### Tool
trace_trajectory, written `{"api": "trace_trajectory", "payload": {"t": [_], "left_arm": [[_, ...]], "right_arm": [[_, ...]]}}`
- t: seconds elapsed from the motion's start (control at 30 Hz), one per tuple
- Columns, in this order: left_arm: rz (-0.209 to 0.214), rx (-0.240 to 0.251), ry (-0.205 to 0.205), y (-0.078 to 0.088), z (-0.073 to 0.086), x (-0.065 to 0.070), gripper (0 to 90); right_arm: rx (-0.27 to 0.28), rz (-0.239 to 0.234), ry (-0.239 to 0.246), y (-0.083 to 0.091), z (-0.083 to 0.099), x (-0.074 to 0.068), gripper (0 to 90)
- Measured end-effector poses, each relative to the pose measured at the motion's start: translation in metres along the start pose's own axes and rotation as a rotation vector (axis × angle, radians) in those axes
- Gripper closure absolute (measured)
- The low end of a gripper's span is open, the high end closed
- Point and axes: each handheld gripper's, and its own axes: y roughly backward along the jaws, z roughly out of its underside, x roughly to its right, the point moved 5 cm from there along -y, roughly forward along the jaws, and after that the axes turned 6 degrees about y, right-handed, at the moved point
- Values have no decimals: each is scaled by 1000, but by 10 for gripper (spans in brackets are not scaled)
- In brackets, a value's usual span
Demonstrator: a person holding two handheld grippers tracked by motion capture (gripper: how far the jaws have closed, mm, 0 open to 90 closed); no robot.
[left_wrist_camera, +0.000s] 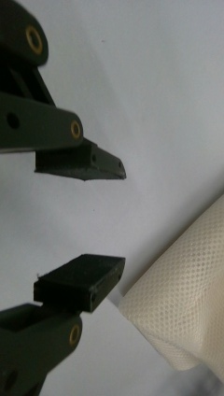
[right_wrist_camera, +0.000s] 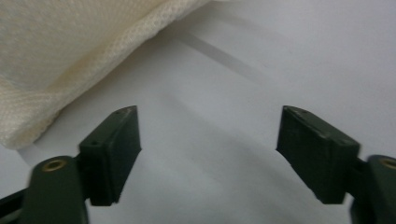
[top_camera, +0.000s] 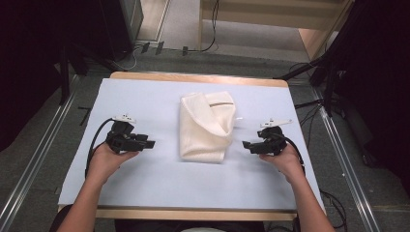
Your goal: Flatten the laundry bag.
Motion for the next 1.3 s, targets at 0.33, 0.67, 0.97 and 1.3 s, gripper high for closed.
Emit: {"api": "trace_trajectory", "payload": {"t": [0.33,0.67,0.97,1.3], "left_arm": [[42,-2,19,-6,1,0,390],[51,-1,2,-11,-7,1,367],[58,-7,-4,-18,-14,3,351],[78,-16,-6,-20,-18,6,349]], "right_arm": [[28,-33,-3,4,-5,-5,394],[37,-52,-4,11,-6,-18,477],[35,-68,-11,16,-3,-26,453],[48,-84,-2,21,-1,-35,474]]}}
